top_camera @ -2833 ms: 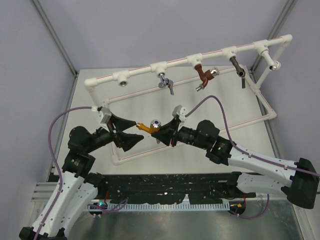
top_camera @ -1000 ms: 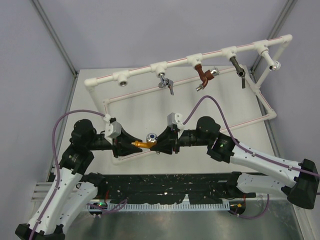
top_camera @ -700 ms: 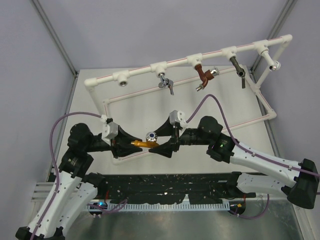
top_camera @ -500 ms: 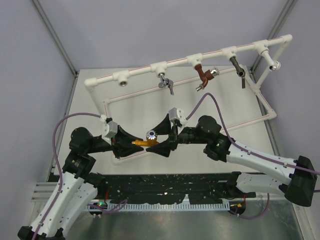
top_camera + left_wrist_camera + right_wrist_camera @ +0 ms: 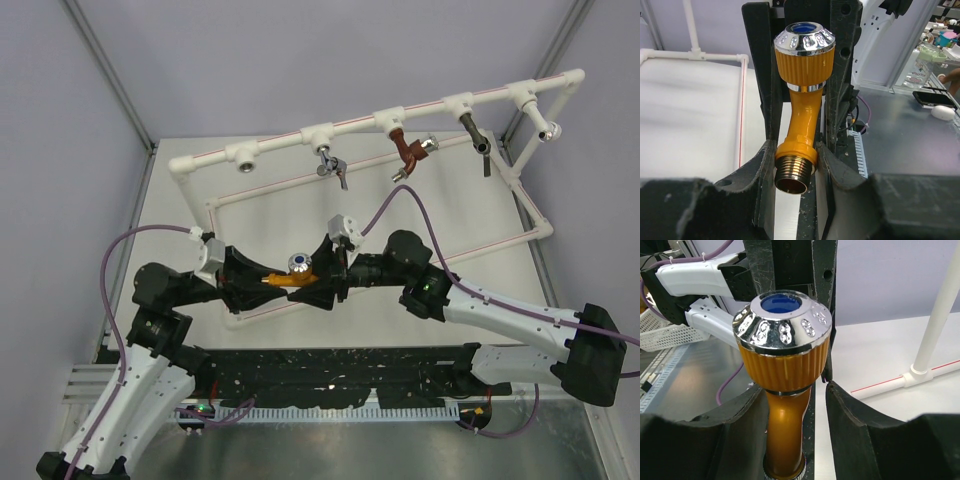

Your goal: Install the water faucets

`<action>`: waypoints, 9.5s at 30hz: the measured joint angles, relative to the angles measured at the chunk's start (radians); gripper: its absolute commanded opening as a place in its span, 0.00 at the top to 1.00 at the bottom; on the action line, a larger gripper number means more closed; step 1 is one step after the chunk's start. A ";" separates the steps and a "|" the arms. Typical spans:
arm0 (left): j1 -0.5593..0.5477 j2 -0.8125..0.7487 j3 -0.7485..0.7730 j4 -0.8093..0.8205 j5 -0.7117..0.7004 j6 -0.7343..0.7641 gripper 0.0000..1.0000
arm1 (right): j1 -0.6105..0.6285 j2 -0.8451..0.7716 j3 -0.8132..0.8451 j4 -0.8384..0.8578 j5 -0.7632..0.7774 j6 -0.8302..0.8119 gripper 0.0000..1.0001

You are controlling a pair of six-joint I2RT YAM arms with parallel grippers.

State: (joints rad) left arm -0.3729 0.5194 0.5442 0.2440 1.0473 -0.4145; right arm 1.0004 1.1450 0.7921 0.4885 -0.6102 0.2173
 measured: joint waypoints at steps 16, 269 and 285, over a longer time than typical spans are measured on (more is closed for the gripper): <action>-0.004 0.002 -0.003 -0.002 0.005 0.002 1.00 | 0.000 -0.002 0.008 -0.004 -0.001 0.013 0.42; 0.026 -0.075 0.143 -0.636 -1.317 0.301 1.00 | 0.474 0.432 0.399 0.098 1.445 -1.995 0.95; 0.024 -0.076 0.135 -0.621 -1.317 0.311 1.00 | 0.469 0.461 0.472 0.000 1.468 -2.019 0.95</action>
State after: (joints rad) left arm -0.3492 0.4438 0.6792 -0.3775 -0.2695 -0.1040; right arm 1.4693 1.6058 1.2640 0.4881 0.8574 -1.8019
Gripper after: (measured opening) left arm 0.321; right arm 0.357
